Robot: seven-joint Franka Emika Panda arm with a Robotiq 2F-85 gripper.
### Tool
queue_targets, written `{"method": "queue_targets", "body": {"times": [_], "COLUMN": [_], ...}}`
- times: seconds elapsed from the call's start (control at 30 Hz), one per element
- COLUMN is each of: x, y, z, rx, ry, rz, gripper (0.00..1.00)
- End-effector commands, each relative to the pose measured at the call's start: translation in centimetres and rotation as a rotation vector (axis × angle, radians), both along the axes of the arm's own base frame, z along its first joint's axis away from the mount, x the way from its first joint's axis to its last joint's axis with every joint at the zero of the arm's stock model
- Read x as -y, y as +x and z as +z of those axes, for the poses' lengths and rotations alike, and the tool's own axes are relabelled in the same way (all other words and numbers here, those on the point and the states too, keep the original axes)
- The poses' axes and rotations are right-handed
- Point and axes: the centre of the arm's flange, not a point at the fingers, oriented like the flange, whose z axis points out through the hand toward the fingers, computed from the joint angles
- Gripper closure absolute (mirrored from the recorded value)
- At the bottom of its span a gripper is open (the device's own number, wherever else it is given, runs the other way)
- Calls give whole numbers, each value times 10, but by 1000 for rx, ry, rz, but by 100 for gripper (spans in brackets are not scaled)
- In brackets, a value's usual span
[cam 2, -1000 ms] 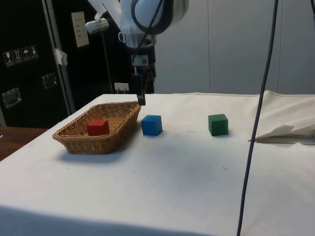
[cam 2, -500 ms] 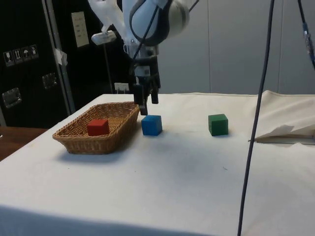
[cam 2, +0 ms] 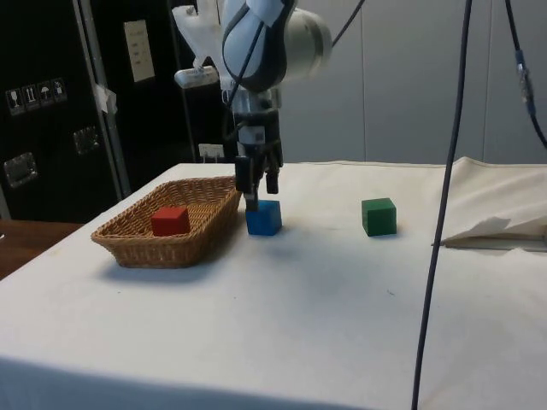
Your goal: Pick up exactly two blocks and place them into the basket.
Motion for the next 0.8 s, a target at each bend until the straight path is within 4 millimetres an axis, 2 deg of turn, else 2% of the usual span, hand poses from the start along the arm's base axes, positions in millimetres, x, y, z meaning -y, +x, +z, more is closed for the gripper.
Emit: {"method": "queue_targets", "body": {"times": [0.0,0.3,0.63,0.77], "x": [0,-2,-1,0], "y": [0,8,9,8], "z": [-1,-17,-24,-25], "rx": [1,11,2,-1], "ry": [4,26,24,22], "rz": [1,28,46,47], "gripper": [0,0,0,42]}}
